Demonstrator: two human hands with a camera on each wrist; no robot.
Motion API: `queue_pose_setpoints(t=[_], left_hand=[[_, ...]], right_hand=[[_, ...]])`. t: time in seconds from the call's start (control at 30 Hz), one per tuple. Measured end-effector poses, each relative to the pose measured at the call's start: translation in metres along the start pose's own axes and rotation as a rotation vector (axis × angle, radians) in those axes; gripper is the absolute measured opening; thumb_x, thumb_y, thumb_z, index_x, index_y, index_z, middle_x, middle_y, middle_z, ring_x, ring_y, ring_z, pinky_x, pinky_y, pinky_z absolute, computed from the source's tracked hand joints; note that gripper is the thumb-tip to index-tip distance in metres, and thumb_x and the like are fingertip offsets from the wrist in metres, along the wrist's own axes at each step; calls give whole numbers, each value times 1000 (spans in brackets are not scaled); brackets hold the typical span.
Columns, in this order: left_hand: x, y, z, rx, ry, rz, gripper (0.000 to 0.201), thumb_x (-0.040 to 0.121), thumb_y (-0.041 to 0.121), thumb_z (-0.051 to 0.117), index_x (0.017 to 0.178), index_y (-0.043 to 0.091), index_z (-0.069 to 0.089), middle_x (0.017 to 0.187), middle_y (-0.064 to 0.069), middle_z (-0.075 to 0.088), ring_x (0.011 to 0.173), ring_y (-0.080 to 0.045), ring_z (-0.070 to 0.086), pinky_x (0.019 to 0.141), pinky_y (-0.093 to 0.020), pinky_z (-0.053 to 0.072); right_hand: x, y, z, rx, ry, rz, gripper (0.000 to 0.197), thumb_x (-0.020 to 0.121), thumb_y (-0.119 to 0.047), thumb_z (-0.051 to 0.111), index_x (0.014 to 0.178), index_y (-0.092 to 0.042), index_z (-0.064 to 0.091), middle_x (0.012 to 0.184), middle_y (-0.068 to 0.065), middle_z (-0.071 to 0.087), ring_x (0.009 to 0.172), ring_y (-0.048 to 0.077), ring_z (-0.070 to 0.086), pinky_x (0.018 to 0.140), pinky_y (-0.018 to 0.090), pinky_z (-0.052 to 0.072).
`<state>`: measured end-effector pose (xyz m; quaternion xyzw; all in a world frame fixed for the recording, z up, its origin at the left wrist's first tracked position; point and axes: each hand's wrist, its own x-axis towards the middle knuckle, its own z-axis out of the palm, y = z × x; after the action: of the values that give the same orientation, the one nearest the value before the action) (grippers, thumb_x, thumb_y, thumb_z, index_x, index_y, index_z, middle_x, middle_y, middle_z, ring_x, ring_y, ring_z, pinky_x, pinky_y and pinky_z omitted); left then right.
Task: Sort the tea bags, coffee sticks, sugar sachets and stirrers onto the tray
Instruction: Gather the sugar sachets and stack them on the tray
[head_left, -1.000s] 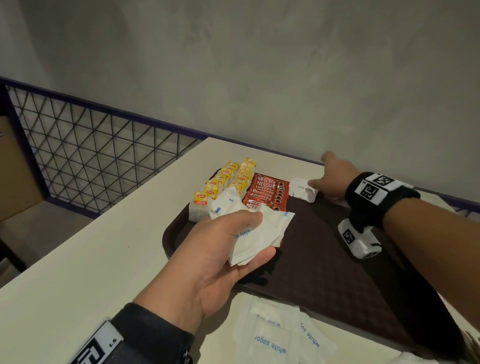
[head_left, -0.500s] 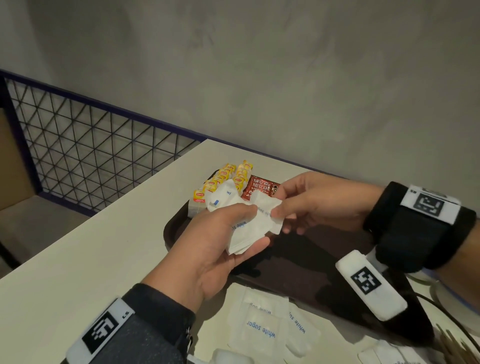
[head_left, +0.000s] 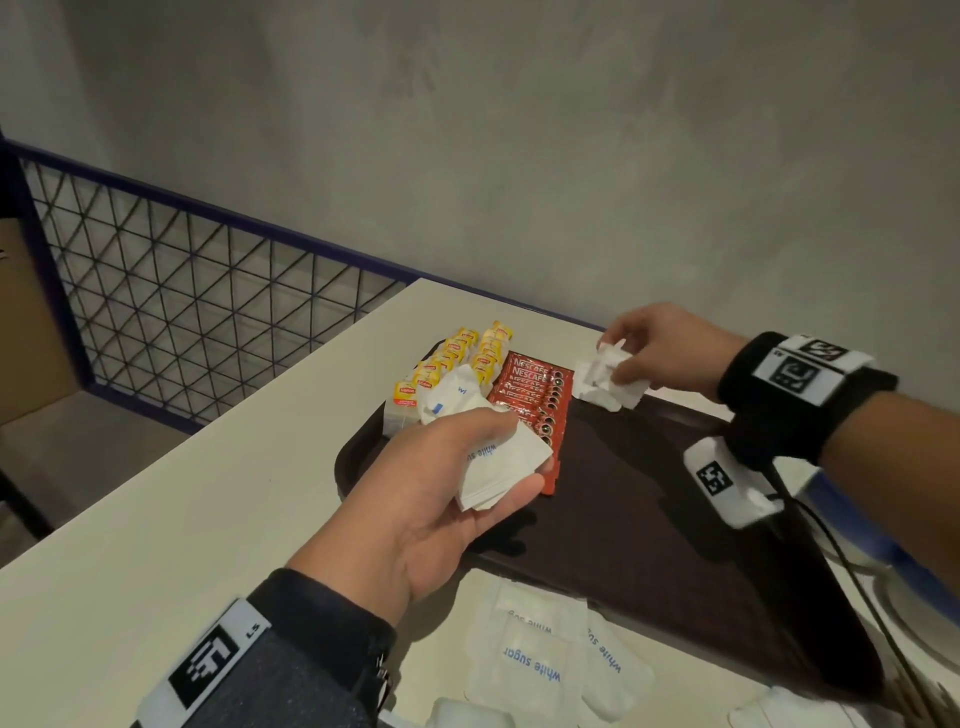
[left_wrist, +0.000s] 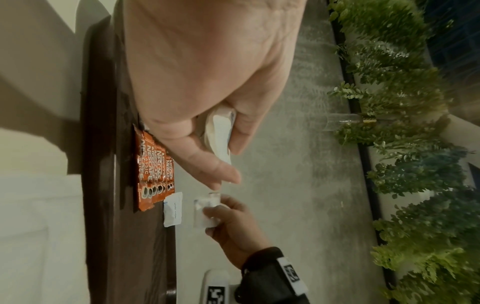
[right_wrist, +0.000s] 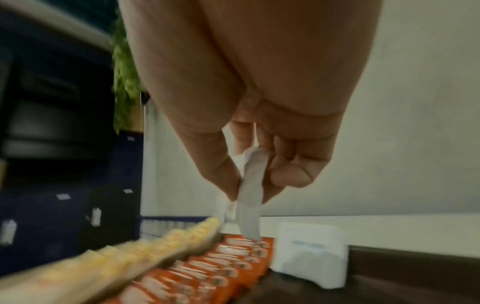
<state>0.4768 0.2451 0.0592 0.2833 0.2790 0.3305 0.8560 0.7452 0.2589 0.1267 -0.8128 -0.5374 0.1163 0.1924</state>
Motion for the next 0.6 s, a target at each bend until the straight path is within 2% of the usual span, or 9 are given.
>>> queue_pose_setpoints(t=[0.07,0.17,0.47,0.6], left_hand=[[0,-1,0,-1,1,0,45,86,6,78,127,15,64,99,-18,80,84,-35,79,50,-31,60],[2,-1,-1,8,7,7,47,84,6,80,127,16,64,100,-18,80,83,-35,80,50,-31,59],[6,-2,-2,22,2,8,44,85,6,79,125,15,64,96,-17,80,82,-33,80,49,-31,59],[4,-1,-1,9,-6,-3,41,87,8,77,125,13,64,96,-19,80,80,-35,80,48,-31,59]], right_hand=[[17,14,5,-153,-4,31,28,82,-8,80,106,-18,71,101,4,71,80,15,63,66,24,46],[36,29,16,-218,-16,61,25,82,-13,82,106,-17,74,95,-2,68,82,12,61,65,24,44],[62,43,35,-140,110,105,24,81,-19,83,102,-16,72,102,6,71,91,21,66,77,29,48],[58,46,30,-133,203,122,35,85,-27,79,115,-14,66,116,9,66,100,24,62,79,29,44]])
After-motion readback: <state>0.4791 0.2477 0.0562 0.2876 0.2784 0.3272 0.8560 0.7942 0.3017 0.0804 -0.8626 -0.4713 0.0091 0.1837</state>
